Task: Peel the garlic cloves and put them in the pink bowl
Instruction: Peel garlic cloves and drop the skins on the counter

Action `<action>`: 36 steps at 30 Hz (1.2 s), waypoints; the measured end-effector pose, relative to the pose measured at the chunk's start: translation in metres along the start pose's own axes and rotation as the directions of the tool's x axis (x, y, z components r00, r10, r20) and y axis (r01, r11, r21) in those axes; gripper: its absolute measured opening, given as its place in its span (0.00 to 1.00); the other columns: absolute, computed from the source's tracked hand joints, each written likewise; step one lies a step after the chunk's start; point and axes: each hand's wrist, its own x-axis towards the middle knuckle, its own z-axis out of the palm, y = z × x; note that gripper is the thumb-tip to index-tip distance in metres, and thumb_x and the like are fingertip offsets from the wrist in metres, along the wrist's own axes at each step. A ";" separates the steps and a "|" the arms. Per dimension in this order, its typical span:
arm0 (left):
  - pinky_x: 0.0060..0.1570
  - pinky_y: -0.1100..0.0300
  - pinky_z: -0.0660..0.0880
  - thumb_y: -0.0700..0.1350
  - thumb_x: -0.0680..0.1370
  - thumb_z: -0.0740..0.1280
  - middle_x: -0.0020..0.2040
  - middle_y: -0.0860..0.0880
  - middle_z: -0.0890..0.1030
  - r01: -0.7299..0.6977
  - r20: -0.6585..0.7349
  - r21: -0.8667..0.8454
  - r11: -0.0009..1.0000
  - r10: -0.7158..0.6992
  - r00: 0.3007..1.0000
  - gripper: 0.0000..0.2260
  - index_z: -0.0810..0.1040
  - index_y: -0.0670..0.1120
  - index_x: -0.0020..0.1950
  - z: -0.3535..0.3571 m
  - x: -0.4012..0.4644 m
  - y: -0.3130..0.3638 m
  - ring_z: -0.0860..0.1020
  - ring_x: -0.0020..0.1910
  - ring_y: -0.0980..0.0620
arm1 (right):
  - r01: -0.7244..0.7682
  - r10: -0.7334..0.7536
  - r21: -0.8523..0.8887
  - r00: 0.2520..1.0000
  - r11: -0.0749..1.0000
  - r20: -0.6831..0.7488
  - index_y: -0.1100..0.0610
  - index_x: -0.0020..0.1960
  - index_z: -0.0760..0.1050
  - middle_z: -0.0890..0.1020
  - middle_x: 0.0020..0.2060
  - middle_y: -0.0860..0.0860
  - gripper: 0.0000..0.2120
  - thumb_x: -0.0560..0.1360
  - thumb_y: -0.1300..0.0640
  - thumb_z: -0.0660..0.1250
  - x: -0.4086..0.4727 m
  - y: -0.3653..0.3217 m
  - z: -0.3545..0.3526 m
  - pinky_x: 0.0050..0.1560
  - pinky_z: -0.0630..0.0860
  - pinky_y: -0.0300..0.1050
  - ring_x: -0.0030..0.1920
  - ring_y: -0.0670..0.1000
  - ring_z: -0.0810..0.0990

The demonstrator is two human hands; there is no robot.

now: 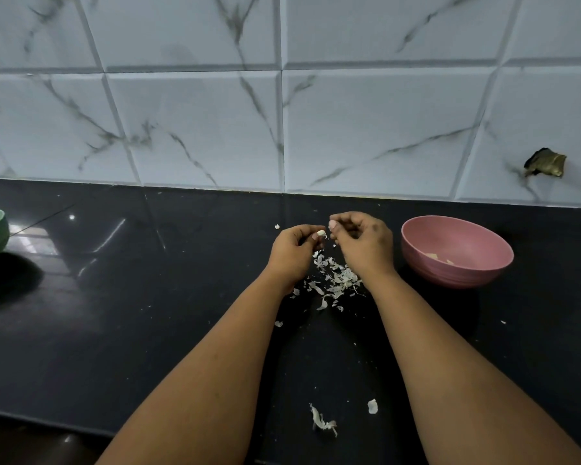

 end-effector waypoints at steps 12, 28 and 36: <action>0.57 0.52 0.79 0.38 0.80 0.66 0.47 0.48 0.82 -0.051 -0.104 0.111 0.993 0.063 0.993 0.12 0.77 0.45 0.63 0.000 -0.002 0.002 0.82 0.51 0.48 | -0.120 0.107 0.095 0.985 0.988 0.135 0.54 0.51 0.83 0.85 0.42 0.50 0.09 0.73 0.63 0.72 -0.002 0.000 0.006 0.46 0.79 0.36 0.44 0.46 0.83; 0.49 0.62 0.80 0.35 0.77 0.70 0.45 0.47 0.85 -0.120 -0.189 0.057 0.991 0.128 0.974 0.06 0.83 0.41 0.52 -0.005 -0.003 0.007 0.84 0.46 0.54 | -0.189 0.144 0.305 0.976 0.933 0.162 0.56 0.44 0.84 0.86 0.40 0.52 0.07 0.68 0.65 0.77 -0.006 -0.008 0.003 0.47 0.80 0.38 0.44 0.49 0.86; 0.48 0.64 0.80 0.34 0.76 0.70 0.46 0.46 0.85 -0.105 -0.159 -0.034 0.994 0.099 0.982 0.06 0.83 0.39 0.53 -0.004 -0.005 0.008 0.84 0.47 0.54 | -0.203 0.155 0.327 0.974 0.923 0.166 0.55 0.46 0.83 0.86 0.41 0.53 0.09 0.69 0.66 0.76 -0.005 -0.006 0.003 0.49 0.80 0.41 0.45 0.50 0.85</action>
